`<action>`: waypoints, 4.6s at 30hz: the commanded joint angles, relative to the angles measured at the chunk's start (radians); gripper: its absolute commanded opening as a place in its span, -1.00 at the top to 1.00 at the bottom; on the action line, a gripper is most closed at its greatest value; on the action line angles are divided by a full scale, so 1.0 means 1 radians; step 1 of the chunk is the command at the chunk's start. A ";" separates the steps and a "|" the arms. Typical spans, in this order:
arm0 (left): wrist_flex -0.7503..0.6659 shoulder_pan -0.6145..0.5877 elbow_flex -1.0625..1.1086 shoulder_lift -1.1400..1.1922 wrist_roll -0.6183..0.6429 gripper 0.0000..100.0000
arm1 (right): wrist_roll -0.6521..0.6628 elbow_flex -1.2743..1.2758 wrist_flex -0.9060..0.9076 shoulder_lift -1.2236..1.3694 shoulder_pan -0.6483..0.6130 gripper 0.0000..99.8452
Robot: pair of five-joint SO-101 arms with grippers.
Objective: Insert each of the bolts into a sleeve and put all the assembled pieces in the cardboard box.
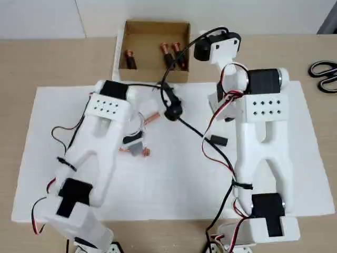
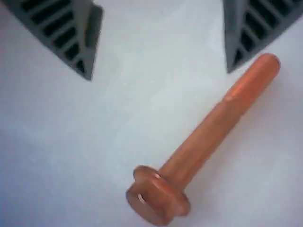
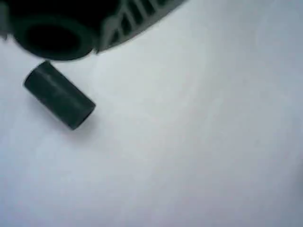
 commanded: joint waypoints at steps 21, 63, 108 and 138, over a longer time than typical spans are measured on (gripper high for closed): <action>-0.155 0.008 -0.047 0.262 -0.009 0.65 | -0.015 -0.003 0.010 0.001 0.007 0.99; 0.063 0.023 -0.463 0.255 0.190 0.99 | -0.014 -0.005 0.010 0.002 0.005 0.99; -0.132 -0.137 0.326 -1.298 0.643 0.99 | -0.020 0.557 -0.176 -1.056 -0.001 0.99; -0.654 -0.129 0.627 -1.114 1.154 0.99 | -0.180 1.617 -1.175 -1.363 -0.189 0.99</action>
